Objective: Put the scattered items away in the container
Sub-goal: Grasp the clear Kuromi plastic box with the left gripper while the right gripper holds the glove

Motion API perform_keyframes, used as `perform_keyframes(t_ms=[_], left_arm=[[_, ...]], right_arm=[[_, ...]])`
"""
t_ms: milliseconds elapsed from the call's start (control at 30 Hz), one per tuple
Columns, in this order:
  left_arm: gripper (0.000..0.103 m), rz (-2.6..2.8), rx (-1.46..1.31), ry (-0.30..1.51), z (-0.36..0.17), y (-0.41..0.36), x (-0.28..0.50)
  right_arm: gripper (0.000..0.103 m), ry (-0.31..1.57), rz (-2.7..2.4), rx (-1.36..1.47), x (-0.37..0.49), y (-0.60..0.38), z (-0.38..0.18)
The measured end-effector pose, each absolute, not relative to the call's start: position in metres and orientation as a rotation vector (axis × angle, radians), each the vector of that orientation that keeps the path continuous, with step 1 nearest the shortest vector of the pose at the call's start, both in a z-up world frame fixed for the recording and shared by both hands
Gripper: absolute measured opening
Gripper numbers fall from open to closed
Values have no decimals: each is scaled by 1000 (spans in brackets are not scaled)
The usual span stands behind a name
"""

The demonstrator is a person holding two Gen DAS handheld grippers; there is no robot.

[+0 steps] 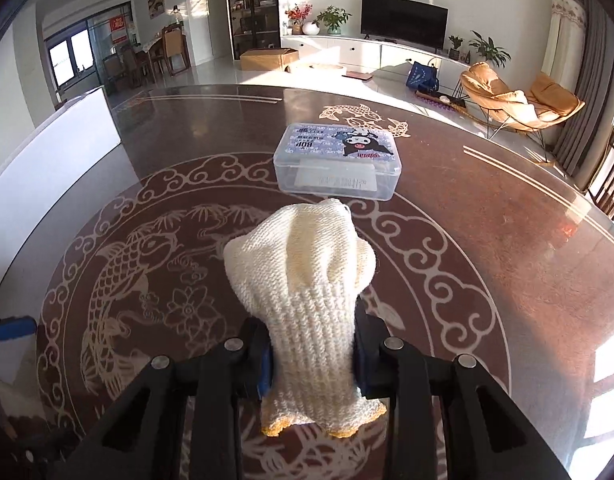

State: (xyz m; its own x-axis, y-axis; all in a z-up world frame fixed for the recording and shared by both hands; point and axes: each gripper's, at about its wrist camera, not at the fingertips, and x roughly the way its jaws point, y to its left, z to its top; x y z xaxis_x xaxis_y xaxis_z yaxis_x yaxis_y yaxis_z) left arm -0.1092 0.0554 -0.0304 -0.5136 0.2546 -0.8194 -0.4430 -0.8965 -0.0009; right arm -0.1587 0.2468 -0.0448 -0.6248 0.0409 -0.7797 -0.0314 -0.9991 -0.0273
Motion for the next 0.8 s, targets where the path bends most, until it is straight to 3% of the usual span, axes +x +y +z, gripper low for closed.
perform_keyframes(t_ms=[167,333,600,800], left_arm=[[103,2239,-1164,405,-29,75,-144],[103,2180,-1130,439,-27,112,-213],[103,2041,-1055,513,-25,167,-310],[103,1982,-1023,541,-25,188,-354]], right_arm=[[32,21,2780,-1333,-49,266,-47],[33,242,2749,-1287,14,287,-44],[36,121,2751,-1312,8,277,-44],[37,142,2760,-1312,10,279,-44]])
